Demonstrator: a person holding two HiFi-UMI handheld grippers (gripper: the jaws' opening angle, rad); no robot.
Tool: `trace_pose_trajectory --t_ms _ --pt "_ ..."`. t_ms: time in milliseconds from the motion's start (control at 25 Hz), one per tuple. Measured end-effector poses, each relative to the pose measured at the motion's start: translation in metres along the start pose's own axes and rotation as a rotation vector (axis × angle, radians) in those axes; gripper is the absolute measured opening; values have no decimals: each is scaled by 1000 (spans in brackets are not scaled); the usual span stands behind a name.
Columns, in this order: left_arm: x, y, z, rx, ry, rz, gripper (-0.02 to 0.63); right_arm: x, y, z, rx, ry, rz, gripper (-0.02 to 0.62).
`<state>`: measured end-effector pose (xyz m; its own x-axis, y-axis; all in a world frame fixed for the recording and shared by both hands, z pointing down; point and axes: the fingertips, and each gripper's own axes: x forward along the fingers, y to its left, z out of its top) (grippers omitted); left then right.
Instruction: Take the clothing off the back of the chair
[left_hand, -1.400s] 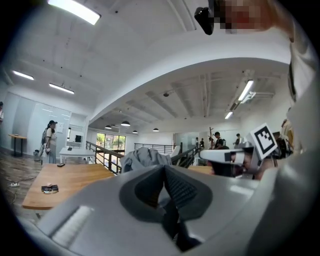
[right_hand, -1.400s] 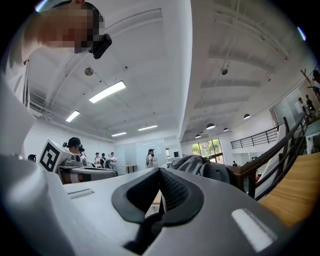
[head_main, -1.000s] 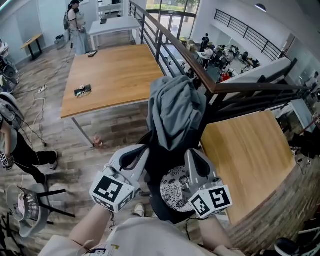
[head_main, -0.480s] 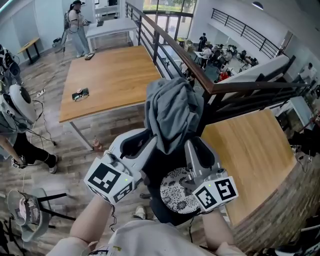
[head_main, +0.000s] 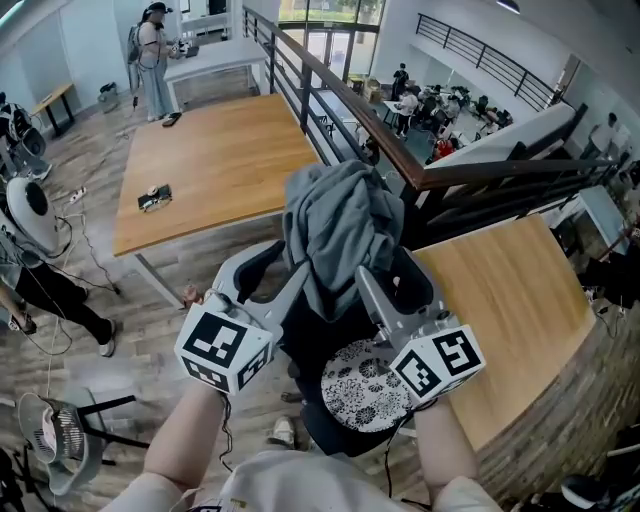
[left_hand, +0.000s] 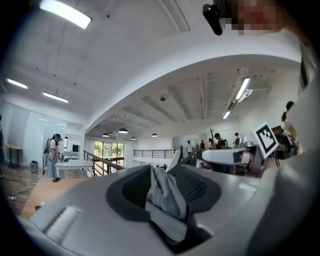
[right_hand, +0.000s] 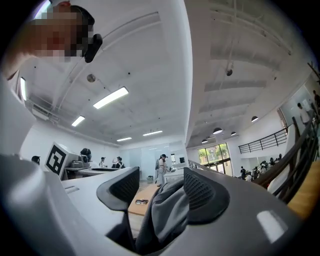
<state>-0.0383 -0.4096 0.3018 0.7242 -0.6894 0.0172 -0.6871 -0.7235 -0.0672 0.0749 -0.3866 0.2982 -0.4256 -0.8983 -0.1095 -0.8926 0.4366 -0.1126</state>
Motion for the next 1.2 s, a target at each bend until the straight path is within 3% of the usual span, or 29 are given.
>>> trace_pose_trajectory --t_ms 80,280,480,600,880,1200 --pt "9 8 -5 -25 10 0 158 9 -9 -4 -21 19 -6 288" --pt "30 30 -17 56 45 57 158 36 -31 -21 -50 56 -12 320" --pt "54 42 -40 -84 83 9 177 61 -58 -54 -69 132 -43 412" --pt "66 50 -57 -140 129 16 222 75 -79 -82 -85 199 -63 472" --pt "82 52 -87 -162 202 1 222 90 -100 -125 90 268 -12 511" --pt "95 58 -112 -203 273 -26 222 108 -103 -165 110 353 29 494"
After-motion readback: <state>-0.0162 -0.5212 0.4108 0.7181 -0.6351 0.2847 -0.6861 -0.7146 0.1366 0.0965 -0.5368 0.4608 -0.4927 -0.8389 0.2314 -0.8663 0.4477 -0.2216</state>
